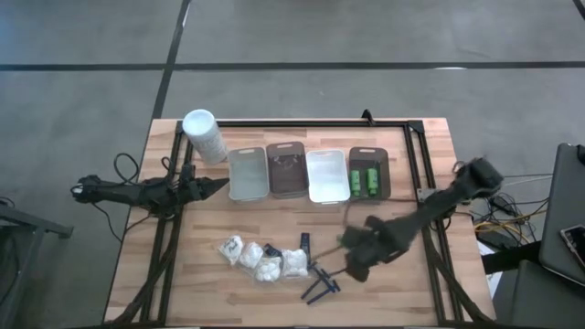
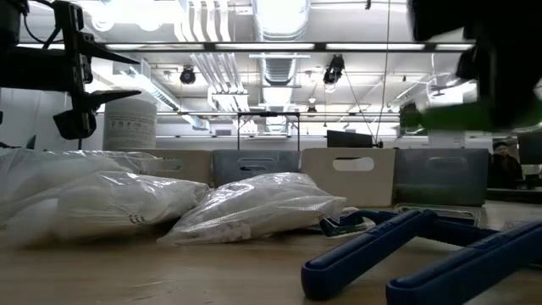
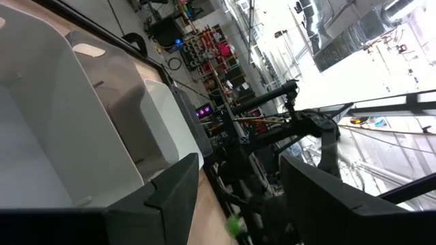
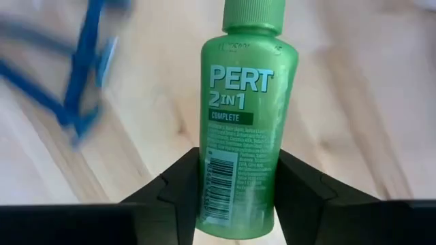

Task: Pick & Place Travel size toiletries
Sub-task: Put the shampoo in the right black bin

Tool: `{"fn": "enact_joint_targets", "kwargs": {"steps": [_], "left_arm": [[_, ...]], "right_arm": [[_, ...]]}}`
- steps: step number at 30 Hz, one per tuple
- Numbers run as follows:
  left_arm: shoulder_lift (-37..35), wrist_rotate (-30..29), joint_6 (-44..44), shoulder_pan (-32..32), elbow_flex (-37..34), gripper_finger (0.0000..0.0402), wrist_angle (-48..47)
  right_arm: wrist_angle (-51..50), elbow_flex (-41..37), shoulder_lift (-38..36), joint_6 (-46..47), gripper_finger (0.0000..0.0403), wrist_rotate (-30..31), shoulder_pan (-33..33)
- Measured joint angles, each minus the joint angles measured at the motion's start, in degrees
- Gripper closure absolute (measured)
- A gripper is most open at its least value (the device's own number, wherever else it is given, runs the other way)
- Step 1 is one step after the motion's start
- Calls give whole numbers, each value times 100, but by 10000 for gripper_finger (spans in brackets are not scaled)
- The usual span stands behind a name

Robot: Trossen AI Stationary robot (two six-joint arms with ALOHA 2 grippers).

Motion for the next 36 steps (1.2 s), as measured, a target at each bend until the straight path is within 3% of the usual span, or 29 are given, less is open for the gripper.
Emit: {"fn": "enact_joint_targets", "kwargs": {"steps": [6, 10, 16, 21, 28, 36], "left_arm": [[0, 1, 6, -2, 0, 190, 0], [0, 1, 20, 0, 0, 190, 0], [0, 3, 15, 2, 0, 190, 14], [0, 132, -22, -2, 0, 190, 82], [0, 172, -149, -2, 0, 190, 129], [2, 619, -253, -1, 0, 191, 131]], "right_arm": [[-1408, -47, -1382, 3090, 261, 1335, 167], [-2050, -326, -2132, 3835, 260, 1750, -398], [-1588, -954, -2998, 3019, 256, 1739, -1578], [-650, -1196, -3095, 2313, 262, 1410, -1825], [-52, -1226, -2365, 1780, 261, 272, -1575], [775, -1371, -801, -154, 260, -1089, -1067]]}}
